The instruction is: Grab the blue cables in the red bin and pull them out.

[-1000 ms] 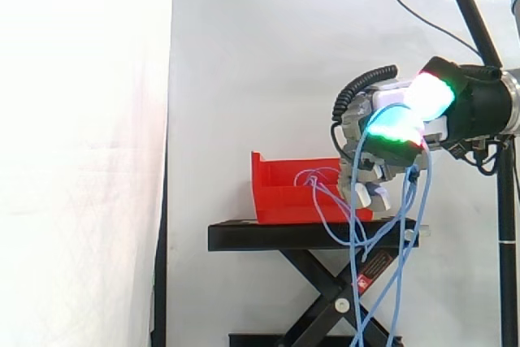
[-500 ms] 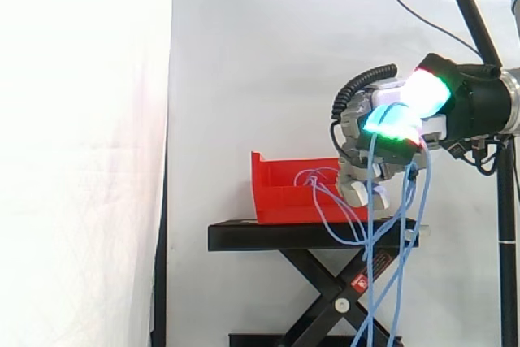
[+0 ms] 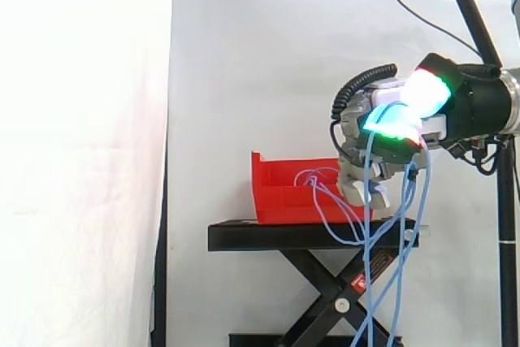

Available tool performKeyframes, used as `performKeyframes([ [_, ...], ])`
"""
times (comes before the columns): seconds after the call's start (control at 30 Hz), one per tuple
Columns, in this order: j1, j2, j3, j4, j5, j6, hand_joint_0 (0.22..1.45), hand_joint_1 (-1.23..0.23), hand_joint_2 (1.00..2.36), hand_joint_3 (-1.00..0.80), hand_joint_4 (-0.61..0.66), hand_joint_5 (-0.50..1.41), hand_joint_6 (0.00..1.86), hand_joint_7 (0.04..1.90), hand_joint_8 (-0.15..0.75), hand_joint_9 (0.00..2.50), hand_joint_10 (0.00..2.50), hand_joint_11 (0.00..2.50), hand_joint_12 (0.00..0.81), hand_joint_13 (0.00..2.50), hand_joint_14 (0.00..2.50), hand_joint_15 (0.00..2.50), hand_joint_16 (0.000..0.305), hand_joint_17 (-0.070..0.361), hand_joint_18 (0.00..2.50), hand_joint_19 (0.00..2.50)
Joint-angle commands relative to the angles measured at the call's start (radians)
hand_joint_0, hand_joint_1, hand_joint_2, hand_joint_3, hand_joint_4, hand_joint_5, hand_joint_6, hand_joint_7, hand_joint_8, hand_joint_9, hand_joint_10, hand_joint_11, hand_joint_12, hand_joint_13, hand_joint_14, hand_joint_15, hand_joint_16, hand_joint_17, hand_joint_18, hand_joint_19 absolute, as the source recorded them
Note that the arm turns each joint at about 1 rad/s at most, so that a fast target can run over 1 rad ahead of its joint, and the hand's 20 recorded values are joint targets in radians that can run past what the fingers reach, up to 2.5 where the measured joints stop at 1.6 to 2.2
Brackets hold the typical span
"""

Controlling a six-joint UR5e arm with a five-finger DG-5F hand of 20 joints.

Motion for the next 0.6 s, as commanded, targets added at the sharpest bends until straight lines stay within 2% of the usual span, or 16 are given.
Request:
performKeyframes([
  [0.0, 0.0, 0.0, 0.0, 0.0, 0.0, 0.0, 0.71, -1.01, 1.0, -1.0, 0.21, 1.08, 0.0, 0.91, 0.217, 1.05, 0.03, 0.87, 0.326, 0.87, 0.03, 0.7, 0.05, 0.113, 0.79, 0.98],
  [0.57, -0.002, 0.0, 0.0, 0.014, -0.003, 0.003, 0.73, -1.04, 1.0, -1.0, 0.2, 1.08, 0.08, 0.9, 0.21, 1.06, 0.03, 0.88, 0.319, 0.88, 0.03, 0.69, 0.049, 0.11, 0.8, 0.97],
])
